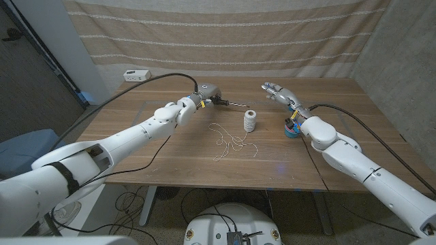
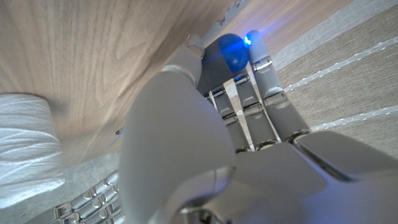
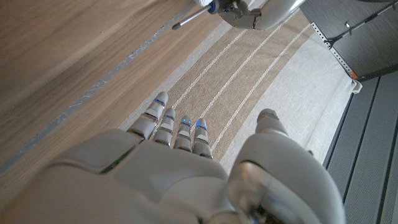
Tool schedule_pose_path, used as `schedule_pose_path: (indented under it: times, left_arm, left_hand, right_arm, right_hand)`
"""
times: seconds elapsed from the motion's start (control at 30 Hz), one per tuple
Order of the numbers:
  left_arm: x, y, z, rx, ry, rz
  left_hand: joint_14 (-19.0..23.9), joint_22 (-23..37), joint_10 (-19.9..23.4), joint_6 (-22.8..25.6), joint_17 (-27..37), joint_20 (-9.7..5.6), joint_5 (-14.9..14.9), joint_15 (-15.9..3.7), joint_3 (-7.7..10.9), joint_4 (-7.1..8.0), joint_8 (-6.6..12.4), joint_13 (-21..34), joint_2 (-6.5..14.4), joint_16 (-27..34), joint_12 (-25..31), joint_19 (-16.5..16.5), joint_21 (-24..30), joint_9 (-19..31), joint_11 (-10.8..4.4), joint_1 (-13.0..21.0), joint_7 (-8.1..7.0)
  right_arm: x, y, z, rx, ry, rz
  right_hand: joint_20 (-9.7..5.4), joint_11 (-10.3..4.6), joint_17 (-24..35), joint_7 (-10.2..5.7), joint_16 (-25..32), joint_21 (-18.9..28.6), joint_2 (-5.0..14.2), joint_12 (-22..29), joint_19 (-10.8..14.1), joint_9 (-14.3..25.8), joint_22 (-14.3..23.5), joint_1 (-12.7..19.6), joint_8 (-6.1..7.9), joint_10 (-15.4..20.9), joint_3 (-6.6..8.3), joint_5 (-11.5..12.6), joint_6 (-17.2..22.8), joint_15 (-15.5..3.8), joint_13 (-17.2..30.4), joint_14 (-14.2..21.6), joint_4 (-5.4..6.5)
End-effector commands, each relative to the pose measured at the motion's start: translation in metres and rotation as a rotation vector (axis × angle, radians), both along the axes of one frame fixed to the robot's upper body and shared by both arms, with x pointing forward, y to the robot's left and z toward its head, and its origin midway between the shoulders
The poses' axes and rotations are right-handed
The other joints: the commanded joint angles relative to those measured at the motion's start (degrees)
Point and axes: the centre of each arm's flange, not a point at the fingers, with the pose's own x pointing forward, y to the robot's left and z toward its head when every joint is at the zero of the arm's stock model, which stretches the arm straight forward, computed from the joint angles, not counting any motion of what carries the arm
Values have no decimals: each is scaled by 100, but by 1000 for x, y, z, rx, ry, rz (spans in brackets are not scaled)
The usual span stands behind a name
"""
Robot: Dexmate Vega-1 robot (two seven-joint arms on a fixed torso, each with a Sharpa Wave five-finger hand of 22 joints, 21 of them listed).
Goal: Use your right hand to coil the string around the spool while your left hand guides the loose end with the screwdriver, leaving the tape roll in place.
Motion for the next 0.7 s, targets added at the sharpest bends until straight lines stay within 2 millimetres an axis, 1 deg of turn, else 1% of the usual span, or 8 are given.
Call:
schedule_pose_path:
  times: [0.03, 0.53, 0.7]
  left_arm:
    - [-11, 11, 10, -63, -46, -14]
    - [-21, 23, 12, -96, -60, -7]
    - [-23, 26, 12, -102, -61, -5]
  left_hand:
    - [760, 3, 18, 1001, 34, -639, 18, -1144, 3, 29, -30, 43, 751, 52, 2, 96, 53, 14, 17, 836, 458]
    - [766, -10, 29, 1009, 98, -642, 18, -1114, -8, 44, -88, 103, 741, 32, -25, 58, 135, -2, 43, 882, 485]
    - [759, -13, 31, 1020, 114, -639, 17, -1118, -9, 48, -98, 118, 740, 25, -34, 45, 152, -4, 49, 892, 476]
  right_arm:
    - [-9, 16, 4, -204, 73, -82]
    - [-20, 38, 5, -391, 113, -137]
    - [-22, 45, 4, -417, 132, -108]
  right_hand:
    - [31, 7, 16, -1, 33, 24, -9, 37, 48, 15, 31, 102, 62, 80, 25, -22, 112, 13, 28, 95, -41]
    - [31, -11, 19, -19, 8, 23, 24, 5, 79, 19, 33, 203, 29, 76, 78, -44, 101, -12, 31, 117, -119]
    - [30, -8, 19, -14, 1, 25, 17, -10, 95, 20, 33, 221, 13, 55, 83, -50, 76, -8, 32, 121, -138]
